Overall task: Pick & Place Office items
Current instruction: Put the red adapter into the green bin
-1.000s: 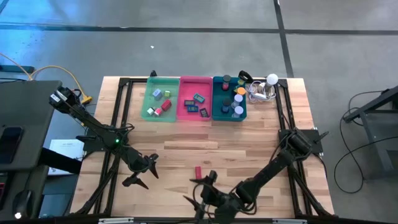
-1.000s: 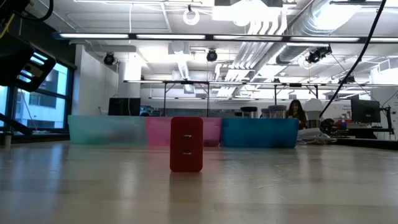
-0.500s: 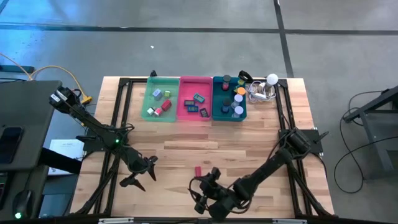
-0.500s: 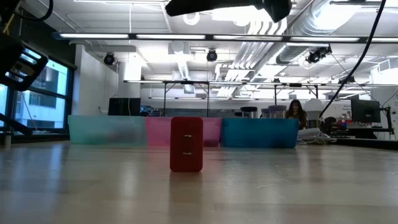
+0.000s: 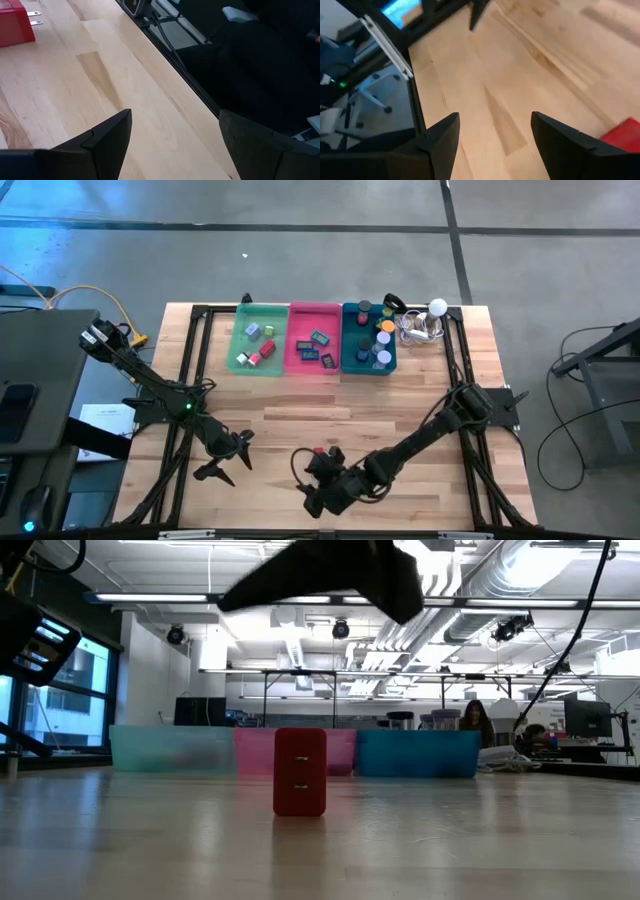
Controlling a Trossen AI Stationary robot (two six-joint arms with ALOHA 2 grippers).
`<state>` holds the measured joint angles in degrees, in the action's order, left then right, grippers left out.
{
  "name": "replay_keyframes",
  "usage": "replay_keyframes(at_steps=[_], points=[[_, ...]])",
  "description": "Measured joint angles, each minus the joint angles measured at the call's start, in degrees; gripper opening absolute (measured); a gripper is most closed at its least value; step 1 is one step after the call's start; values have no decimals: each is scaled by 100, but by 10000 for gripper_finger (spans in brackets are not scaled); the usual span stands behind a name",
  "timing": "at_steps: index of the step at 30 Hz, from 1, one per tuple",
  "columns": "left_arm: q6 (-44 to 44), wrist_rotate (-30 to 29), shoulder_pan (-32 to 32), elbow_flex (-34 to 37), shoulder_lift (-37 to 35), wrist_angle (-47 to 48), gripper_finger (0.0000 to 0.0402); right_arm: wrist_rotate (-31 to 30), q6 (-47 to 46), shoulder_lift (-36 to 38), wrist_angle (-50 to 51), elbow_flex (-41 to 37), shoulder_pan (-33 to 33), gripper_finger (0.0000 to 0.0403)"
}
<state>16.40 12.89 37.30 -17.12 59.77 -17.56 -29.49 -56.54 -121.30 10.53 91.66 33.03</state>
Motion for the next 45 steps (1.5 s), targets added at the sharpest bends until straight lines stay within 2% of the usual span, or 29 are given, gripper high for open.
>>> replay_keyframes(at_steps=[9, 12, 17, 21, 30, 45], points=[[79, 30, 0, 0, 0, 49, 293, 851, -528, 21, 233, 0, -320, 234], [55, 32, 0, 0, 0, 66, 293, 1364, -697, 29, 282, 0, -490, 234], [37, 34, 0, 0, 0, 66, 293, 2609, -999, 31, 298, 0, -844, 234], [37, 36, 0, 0, 0, 82, 293, 3165, -1077, 33, 289, 0, -1120, 234], [28, 43, 0, 0, 0, 236, 293, 3433, -470, 35, -547, 0, -1280, 234], [-15, 89, 0, 0, 0, 308, 293, 2787, -180, 46, -1091, 0, -1054, 234]])
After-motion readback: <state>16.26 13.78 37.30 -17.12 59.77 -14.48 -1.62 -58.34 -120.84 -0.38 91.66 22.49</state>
